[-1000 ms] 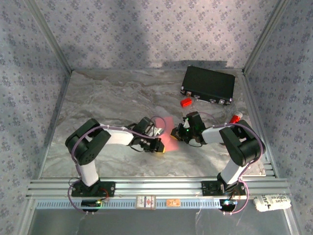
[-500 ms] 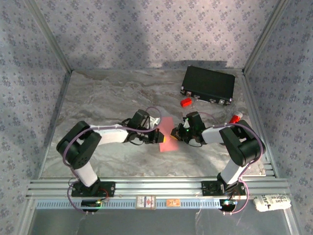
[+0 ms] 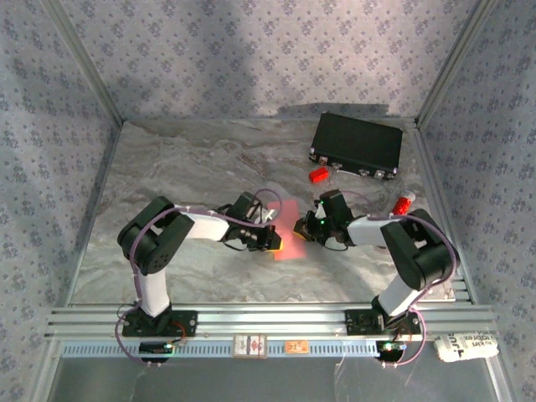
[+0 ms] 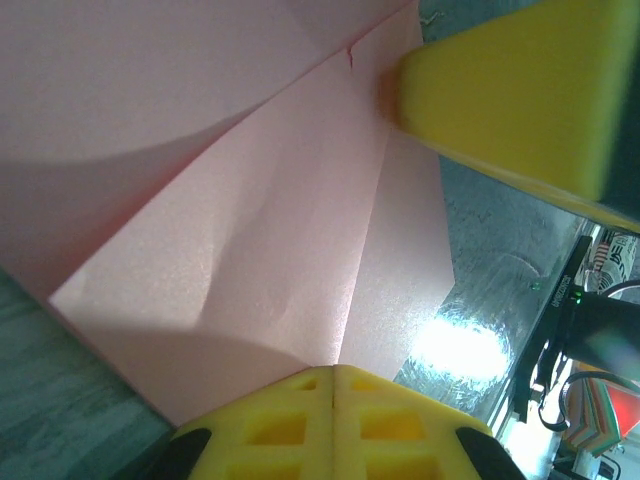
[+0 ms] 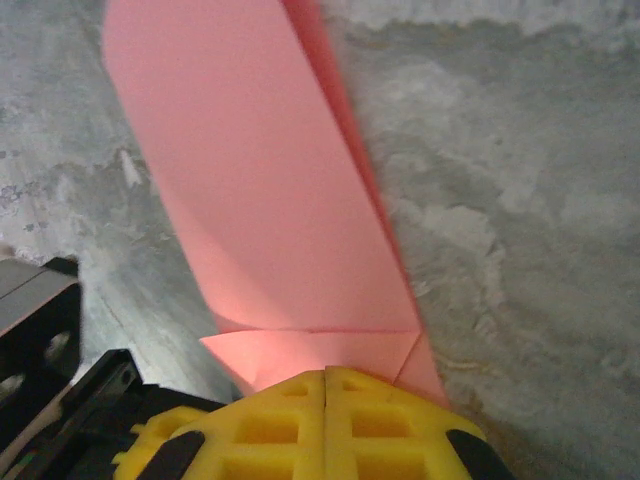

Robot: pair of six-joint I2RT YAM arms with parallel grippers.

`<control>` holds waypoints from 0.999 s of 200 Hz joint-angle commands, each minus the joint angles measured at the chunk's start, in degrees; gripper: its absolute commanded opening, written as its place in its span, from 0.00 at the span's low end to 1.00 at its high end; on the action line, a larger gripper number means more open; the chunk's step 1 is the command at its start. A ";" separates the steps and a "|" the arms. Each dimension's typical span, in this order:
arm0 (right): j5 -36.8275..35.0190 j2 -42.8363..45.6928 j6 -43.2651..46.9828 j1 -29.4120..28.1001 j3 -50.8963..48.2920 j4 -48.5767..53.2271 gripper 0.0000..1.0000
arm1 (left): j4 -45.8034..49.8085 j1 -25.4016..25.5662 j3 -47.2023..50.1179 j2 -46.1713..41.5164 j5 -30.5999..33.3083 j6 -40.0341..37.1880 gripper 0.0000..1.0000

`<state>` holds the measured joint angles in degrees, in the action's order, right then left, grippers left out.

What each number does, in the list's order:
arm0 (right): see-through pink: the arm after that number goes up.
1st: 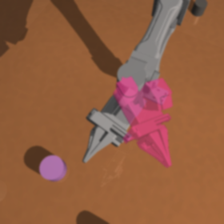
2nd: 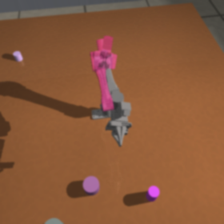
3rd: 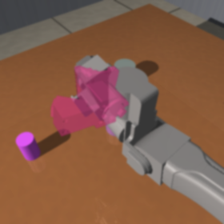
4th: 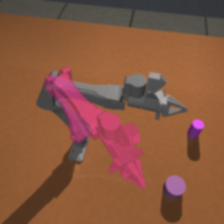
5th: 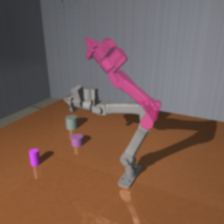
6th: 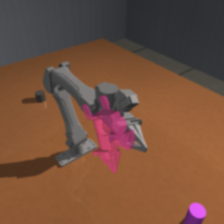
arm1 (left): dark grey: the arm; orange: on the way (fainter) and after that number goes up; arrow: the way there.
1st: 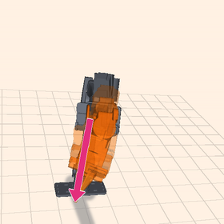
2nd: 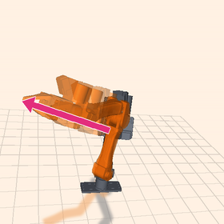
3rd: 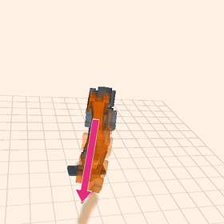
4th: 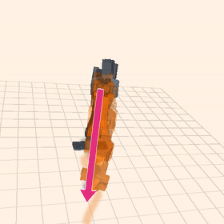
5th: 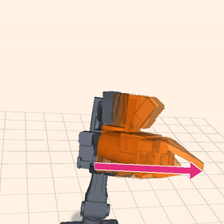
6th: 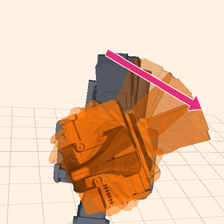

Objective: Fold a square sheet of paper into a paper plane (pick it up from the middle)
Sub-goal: Fold the triangle a second time at the center of the table.

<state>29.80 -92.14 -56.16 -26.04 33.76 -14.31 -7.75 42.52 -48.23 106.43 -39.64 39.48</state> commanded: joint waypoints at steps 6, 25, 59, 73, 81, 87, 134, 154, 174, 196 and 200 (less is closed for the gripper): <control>0.33 2.93 2.71 -1.09 2.18 3.15 0.06 | 2.53 0.29 2.90 0.40 1.84 -1.51 0.02; 0.26 1.53 2.39 -2.97 2.08 2.64 0.05 | 2.32 0.37 3.14 0.27 2.37 -1.34 0.02; -1.28 -3.06 1.91 -4.81 1.95 2.59 0.04 | 2.96 0.32 2.70 0.00 3.08 -1.44 0.01; -2.29 -4.65 1.76 -3.88 1.33 2.60 0.04 | 3.33 0.23 2.85 -0.08 3.67 -1.74 0.01; -2.11 -5.27 1.67 -3.14 0.93 1.59 0.04 | 3.70 0.14 2.70 0.07 3.64 -1.89 0.00; -1.95 -5.42 1.48 -2.52 0.64 0.66 0.04 | 3.87 0.18 2.61 0.17 3.60 -2.03 0.00; 0.28 -5.02 2.83 1.62 2.52 0.64 0.05 | 4.68 0.18 2.61 0.78 3.42 -2.56 0.00; 2.38 -5.02 2.95 2.14 3.33 -0.18 0.05 | 4.67 0.11 2.61 0.74 3.51 -2.34 0.00; 3.38 -3.57 3.23 2.12 3.25 -0.44 0.06 | 4.91 0.13 2.52 0.23 3.68 -2.26 0.00; 2.51 -1.78 4.32 2.61 3.41 1.62 0.06 | 5.03 0.12 2.35 -2.15 3.65 -2.04 0.00; 2.31 -1.67 4.54 2.66 3.46 2.02 0.06 | 5.00 0.11 2.33 -2.86 3.80 -2.04 0.00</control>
<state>31.70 -96.16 -53.91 -24.01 35.94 -14.85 -8.80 42.52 -47.31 105.73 -38.92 38.61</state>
